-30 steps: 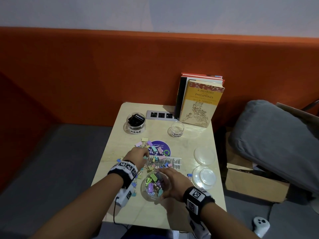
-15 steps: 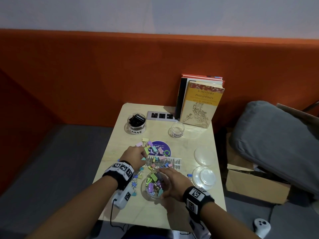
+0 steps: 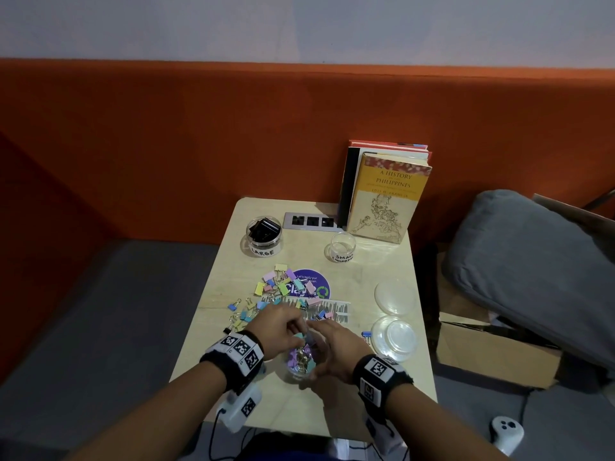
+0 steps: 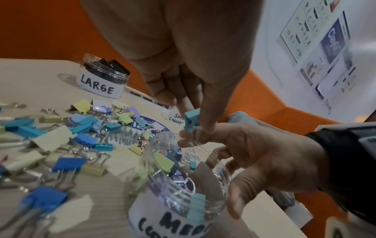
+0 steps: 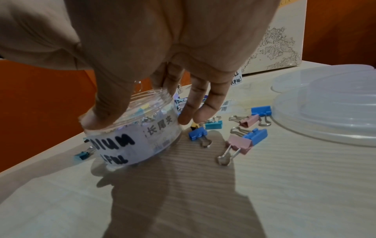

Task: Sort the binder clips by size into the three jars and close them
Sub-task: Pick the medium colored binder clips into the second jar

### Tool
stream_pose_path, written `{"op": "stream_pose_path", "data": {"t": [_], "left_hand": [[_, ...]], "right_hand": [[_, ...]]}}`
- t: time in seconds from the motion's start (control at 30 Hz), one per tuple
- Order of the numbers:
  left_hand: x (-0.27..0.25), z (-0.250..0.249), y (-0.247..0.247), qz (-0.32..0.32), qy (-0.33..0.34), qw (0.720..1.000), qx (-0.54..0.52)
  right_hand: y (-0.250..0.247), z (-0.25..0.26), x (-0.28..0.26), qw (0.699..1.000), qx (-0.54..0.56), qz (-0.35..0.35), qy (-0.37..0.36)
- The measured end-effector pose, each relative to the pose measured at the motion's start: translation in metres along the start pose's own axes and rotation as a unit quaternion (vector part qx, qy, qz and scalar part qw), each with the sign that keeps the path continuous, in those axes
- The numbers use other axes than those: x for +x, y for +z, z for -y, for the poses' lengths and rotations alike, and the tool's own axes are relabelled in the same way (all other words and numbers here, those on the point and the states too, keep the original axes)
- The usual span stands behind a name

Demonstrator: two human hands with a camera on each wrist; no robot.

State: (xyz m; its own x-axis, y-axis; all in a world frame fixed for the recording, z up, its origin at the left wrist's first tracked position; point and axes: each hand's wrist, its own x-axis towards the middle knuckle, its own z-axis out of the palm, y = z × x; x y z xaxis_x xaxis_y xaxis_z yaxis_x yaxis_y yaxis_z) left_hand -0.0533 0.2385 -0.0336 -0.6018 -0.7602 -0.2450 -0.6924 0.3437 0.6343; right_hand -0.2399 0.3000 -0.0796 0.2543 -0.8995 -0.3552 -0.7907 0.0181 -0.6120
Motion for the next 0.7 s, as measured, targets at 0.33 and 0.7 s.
{"op": "stream_pose_path", "data": {"t": [0.33, 0.7], "left_hand": [[-0.010, 0.017, 0.008, 0.008, -0.039, 0.996, 0.082], [-0.016, 0.042, 0.008, 0.106, -0.041, 0.987, 0.112]], "right_hand": [[0.003, -0.001, 0.000, 1.000, -0.004, -0.009, 0.010], [0.006, 0.006, 0.013, 1.000, -0.003, -0.001, 0.021]]}}
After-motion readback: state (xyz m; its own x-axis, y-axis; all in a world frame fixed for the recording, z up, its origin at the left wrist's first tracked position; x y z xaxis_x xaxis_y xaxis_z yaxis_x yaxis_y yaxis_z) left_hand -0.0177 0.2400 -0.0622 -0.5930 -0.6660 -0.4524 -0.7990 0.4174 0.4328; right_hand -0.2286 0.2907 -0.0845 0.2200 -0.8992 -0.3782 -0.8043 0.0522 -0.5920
